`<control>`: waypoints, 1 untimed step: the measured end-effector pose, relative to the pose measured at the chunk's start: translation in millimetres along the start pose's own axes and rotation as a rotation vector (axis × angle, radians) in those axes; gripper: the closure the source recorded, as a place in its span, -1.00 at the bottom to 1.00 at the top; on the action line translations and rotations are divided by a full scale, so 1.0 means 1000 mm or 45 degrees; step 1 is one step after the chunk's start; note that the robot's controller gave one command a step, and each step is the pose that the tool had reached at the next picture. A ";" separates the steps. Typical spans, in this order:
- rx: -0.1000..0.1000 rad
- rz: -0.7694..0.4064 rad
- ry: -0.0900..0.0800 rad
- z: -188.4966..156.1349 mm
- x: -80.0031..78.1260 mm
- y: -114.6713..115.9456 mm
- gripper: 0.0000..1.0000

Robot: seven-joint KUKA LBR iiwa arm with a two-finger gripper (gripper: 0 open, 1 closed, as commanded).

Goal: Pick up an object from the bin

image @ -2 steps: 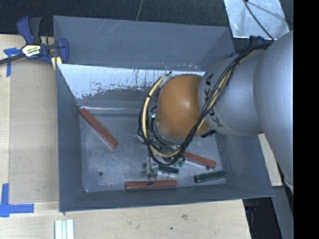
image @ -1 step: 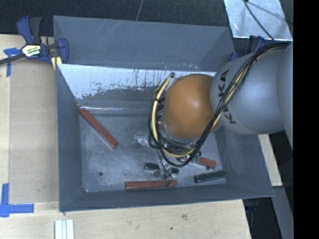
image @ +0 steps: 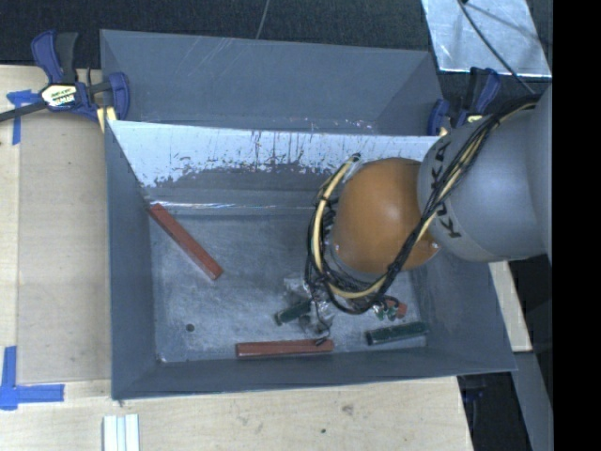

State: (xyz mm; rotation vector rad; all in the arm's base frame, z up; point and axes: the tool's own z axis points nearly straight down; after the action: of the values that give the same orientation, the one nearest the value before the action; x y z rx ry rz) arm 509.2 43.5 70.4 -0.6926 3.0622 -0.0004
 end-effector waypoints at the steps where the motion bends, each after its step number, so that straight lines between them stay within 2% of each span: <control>1: 0.000 0.000 0.000 0.000 0.000 0.000 1.00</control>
Offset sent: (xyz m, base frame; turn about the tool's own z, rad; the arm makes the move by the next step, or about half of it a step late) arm -0.0019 -0.0073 0.1144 0.0041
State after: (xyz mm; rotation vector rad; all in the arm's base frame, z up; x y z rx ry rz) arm 509.2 43.5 70.5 -0.6923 3.0622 -0.0004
